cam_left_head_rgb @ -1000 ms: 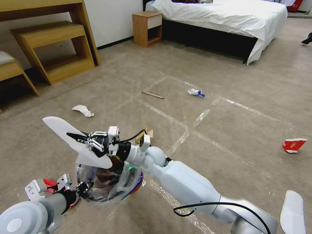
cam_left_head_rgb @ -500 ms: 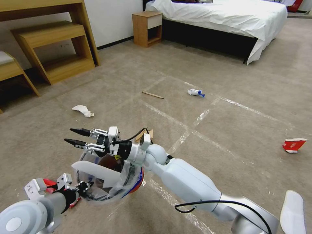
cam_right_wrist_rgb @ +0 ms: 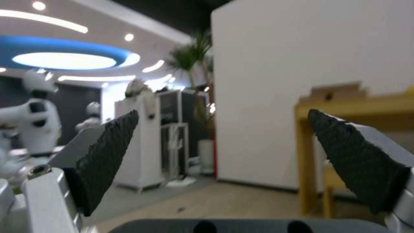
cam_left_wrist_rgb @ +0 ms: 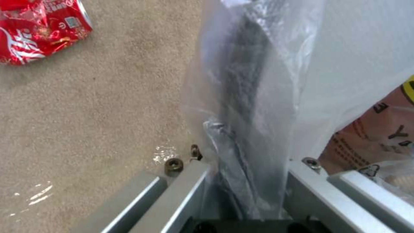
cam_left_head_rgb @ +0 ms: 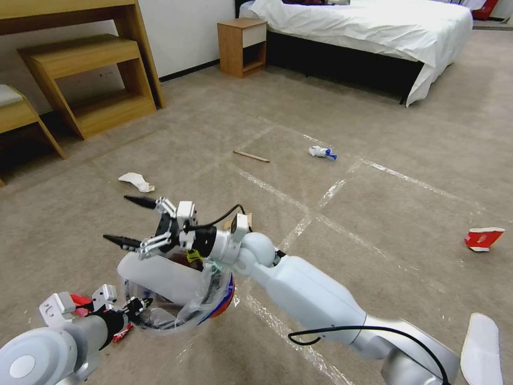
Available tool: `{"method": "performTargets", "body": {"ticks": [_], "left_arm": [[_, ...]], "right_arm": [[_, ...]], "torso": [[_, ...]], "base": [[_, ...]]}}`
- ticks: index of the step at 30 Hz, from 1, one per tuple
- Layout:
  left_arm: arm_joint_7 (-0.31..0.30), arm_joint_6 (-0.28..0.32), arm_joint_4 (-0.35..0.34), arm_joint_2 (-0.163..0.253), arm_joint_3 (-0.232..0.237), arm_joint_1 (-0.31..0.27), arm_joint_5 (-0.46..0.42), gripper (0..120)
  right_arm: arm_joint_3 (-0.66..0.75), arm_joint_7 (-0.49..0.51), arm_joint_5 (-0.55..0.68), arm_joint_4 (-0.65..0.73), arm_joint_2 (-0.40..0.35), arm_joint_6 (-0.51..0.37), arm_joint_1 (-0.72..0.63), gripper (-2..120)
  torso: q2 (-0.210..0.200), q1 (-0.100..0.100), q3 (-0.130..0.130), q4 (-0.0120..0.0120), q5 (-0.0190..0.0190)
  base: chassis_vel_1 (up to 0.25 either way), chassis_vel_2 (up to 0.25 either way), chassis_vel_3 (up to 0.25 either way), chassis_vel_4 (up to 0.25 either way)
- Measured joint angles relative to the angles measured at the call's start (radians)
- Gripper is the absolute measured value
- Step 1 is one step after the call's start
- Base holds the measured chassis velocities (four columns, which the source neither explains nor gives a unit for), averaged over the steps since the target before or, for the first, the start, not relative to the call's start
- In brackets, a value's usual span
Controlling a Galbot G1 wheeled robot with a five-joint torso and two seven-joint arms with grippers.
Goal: Pick up the trash bin and place the garbage on the floor into it.
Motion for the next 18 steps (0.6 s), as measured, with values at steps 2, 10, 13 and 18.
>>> {"method": "performTargets", "body": {"ticks": [2, 10, 13, 18], "left_arm": [[-0.002, 0.000, 0.001, 0.007, -0.004, -0.002, -0.003, 0], [-0.003, -0.002, 0.002, 0.015, -0.012, -0.005, 0.000, 0], [-0.003, -0.002, 0.003, 0.010, -0.013, -0.006, 0.013, 0], [0.004, -0.001, -0.002, -0.003, -0.012, -0.001, 0.035, 0]], "right_arm": [[0.077, 0.044, 0.014, 0.064, -0.036, -0.008, 0.017, 100], [0.271, 0.142, 0.008, 0.158, -0.173, -0.013, -0.007, 100], [0.402, 0.177, -0.026, 0.195, -0.285, -0.015, -0.078, 100], [0.537, 0.210, -0.069, 0.236, -0.369, -0.015, -0.185, 100]], "torso": [[0.000, 0.000, 0.000, 0.0001, 0.0001], [0.000, 0.000, 0.000, -0.0001, 0.0002], [0.000, 0.000, 0.000, -0.0004, 0.0004], [0.000, 0.000, 0.000, -0.0006, 0.0004]], "base": [[0.000, 0.000, 0.000, 0.000], [0.000, 0.000, 0.000, 0.000], [0.000, 0.000, 0.000, 0.000], [0.000, 0.000, 0.000, 0.000]]}}
